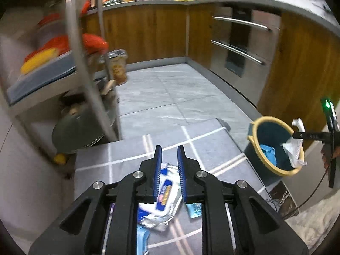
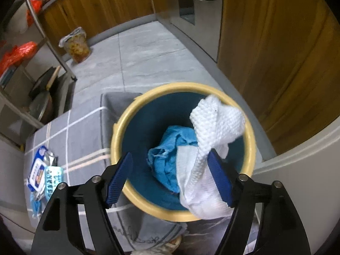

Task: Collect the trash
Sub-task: 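Shake the white cloth off the right gripper into the bin and return to the mat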

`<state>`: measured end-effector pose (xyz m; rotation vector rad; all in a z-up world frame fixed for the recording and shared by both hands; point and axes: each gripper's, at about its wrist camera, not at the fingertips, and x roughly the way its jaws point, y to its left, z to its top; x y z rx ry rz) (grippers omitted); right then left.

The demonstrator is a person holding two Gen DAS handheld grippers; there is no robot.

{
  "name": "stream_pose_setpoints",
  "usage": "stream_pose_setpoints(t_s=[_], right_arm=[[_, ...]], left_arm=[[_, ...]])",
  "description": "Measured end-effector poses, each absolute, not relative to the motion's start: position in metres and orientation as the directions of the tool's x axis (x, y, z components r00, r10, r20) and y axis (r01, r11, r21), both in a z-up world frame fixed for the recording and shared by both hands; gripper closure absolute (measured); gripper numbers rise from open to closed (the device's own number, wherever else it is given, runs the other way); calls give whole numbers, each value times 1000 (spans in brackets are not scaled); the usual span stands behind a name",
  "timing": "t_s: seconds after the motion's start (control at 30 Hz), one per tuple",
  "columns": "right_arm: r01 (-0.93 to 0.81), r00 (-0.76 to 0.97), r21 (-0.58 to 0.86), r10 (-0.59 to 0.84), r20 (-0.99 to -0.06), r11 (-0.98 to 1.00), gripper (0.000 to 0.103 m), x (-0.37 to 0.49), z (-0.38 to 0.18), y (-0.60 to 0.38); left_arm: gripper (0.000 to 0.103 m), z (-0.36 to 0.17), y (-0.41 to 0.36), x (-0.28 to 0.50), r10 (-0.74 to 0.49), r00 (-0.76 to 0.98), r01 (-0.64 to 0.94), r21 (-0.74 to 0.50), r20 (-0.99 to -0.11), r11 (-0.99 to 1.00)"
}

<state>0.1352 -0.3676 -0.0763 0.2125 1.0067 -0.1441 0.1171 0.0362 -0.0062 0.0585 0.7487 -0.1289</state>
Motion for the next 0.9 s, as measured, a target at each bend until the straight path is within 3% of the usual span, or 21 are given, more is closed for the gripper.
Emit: stream_pose_setpoints(t_s=[0.2, 0.6, 0.9], right_arm=[[200, 564, 217, 69, -823, 956, 25, 140, -74, -364], [272, 316, 16, -74, -946, 962, 25, 142, -139, -404], [373, 245, 16, -82, -966, 928, 25, 122, -149, -436]], left_arm=[[84, -6, 54, 108, -82, 721, 112, -1, -688, 994], [83, 0, 64, 109, -95, 728, 110, -21, -679, 994], [83, 1, 39, 120, -140, 722, 173, -18, -678, 985]])
